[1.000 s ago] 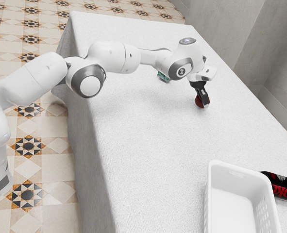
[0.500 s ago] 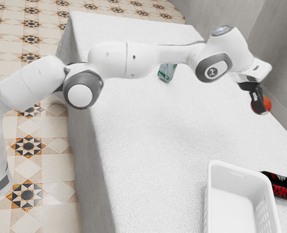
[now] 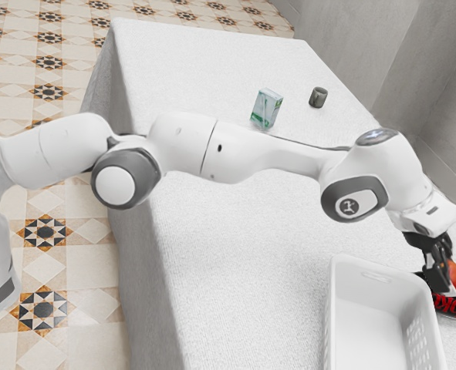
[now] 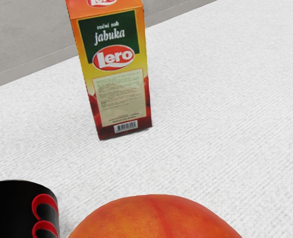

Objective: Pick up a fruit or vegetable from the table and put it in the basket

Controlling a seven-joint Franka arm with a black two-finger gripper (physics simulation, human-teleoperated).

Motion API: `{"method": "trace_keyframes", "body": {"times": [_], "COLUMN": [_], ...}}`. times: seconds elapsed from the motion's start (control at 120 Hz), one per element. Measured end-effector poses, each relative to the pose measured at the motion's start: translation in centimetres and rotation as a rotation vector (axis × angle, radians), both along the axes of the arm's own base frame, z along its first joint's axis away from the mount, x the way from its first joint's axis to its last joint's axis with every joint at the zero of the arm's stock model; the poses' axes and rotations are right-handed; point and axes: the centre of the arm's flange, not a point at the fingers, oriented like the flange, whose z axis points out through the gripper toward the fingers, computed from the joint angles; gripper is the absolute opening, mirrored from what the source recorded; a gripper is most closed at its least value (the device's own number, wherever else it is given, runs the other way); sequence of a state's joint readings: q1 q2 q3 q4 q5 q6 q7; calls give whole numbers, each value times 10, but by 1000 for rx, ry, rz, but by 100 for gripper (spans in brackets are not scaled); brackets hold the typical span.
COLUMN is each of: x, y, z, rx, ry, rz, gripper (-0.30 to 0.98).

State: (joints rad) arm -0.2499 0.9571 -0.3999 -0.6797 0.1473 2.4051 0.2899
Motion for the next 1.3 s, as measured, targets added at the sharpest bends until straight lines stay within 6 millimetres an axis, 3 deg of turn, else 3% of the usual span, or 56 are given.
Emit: {"method": "trace_keyframes", "body": {"times": [0.217, 0.283, 0.35, 0.467, 0.575, 0.658, 0.917, 1.033, 1.183, 1.217, 1.242, 1.25, 1.3], "x": [-25, -24, -23, -24, -29, -38, -52, -51, -50, -47, -43, -42, -48], "y": [-28, -22, -19, -18, -20, -24, -28, -27, -24, -14, 10, 23, 144], "z": [-10, -29, -36, -36, -16, -13, -41, -41, -40, -26, 0, 12, 106], "rx": [44, 55, 52, 42, 34, 40, 30, 17, 12, 29, 56, 69, 186], "ry": [54, 97, 117, 125, 104, 117, 197, 202, 197, 165, 128, 114, 94], "rz": [-34, -24, -13, 0, 7, 4, 23, 29, 31, 37, 57, 70, 236], "gripper": [30, 28, 26, 26, 26, 26, 28, 50, 62, 64, 64, 65, 66]}}
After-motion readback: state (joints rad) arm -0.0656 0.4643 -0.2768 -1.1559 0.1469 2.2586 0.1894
